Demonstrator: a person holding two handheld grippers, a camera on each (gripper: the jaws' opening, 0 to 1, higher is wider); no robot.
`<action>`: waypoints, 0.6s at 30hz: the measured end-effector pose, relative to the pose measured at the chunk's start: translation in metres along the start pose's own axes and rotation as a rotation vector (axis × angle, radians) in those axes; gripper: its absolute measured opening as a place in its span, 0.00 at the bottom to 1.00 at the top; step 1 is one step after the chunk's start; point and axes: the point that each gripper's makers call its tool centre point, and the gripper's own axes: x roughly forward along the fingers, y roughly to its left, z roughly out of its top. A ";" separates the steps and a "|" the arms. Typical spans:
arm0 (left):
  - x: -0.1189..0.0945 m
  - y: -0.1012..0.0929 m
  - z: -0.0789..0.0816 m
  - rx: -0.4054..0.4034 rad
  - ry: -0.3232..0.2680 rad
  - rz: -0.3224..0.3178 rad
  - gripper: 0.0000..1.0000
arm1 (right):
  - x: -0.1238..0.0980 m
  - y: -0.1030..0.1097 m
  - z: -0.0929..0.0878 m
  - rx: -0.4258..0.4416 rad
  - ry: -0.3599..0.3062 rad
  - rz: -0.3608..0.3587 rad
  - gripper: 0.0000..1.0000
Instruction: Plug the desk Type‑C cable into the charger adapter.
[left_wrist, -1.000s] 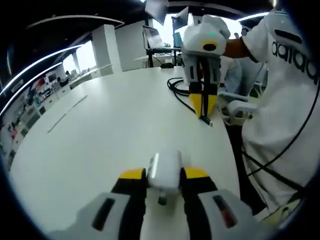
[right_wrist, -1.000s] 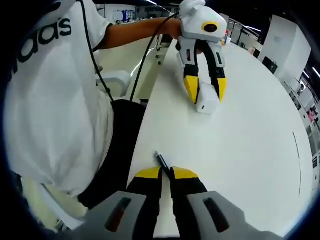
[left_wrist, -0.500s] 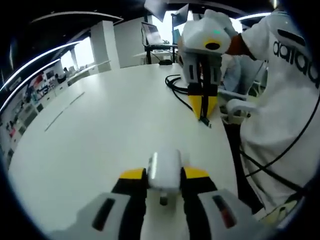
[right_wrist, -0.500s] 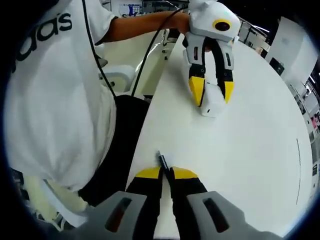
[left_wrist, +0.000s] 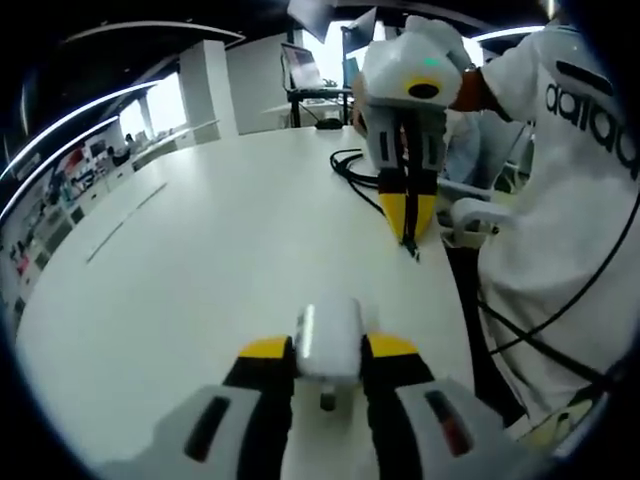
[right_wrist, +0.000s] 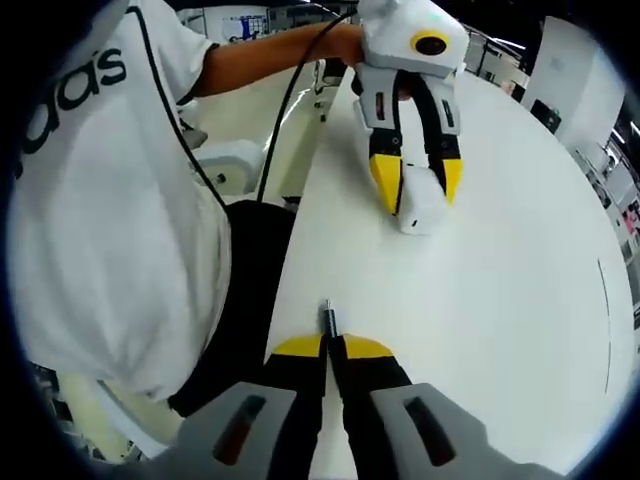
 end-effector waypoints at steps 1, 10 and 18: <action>0.000 0.000 0.000 0.000 0.000 -0.001 0.26 | -0.001 0.000 0.000 0.004 -0.003 -0.001 0.03; 0.000 -0.003 0.000 -0.002 -0.012 -0.038 0.26 | -0.005 -0.011 0.010 0.054 -0.070 -0.051 0.02; -0.002 -0.003 -0.003 0.002 -0.014 -0.075 0.26 | -0.003 -0.017 0.013 0.099 -0.098 -0.072 0.02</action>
